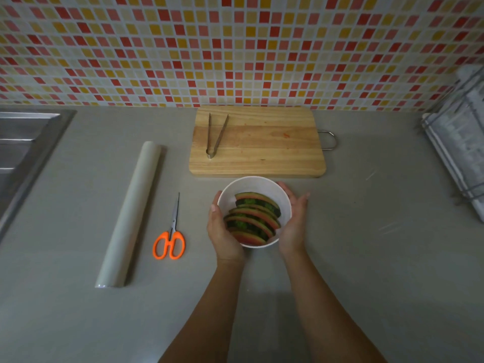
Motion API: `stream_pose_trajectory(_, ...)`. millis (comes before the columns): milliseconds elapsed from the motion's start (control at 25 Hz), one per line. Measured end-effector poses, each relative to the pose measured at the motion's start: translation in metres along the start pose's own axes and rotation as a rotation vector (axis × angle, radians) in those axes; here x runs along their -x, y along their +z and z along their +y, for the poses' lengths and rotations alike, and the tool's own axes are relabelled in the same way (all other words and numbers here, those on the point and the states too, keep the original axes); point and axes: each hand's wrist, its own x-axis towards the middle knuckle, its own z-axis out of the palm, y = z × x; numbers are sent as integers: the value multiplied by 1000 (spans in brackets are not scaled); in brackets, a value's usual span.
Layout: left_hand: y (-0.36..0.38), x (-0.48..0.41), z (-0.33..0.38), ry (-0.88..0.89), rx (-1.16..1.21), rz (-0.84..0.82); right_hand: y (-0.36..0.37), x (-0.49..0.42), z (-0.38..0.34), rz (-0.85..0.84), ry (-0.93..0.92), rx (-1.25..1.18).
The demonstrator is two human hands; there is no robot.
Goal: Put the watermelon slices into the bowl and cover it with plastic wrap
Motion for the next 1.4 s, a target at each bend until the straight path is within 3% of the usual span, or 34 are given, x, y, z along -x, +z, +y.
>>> stream_pose_trajectory(160,-27,-9,25,-36,-169,-319,-35,5,-13,-167,-54,223)
stream_pose_trajectory(280,-54,-24,57,-6,-657,-437,-71,12,-17,-403,-71,517)
stream_pose_trajectory(360,-64,-32,71,-26,-985,-651,-73,18,-18,-551,-130,729)
stream_pose_trajectory(480,-56,-36,76,123,-1300,-799,-54,15,-18,-515,-251,762)
stream_pose_trajectory(600,-48,-34,73,316,-1333,-768,-46,11,-20,-395,-355,867)
stream_pose_trajectory(720,-51,-35,68,399,-1341,-759,-48,10,-21,-327,-411,1067)
stream_pose_trajectory(800,-51,-37,68,435,-1360,-757,-46,9,-21,-335,-409,1054)
stream_pose_trajectory(1160,-41,-51,73,471,-1393,-693,-38,-13,-29,-375,-404,1010)
stream_pose_trajectory(1400,-45,-56,73,360,-1393,-697,-44,-17,-29,-412,-380,1098)
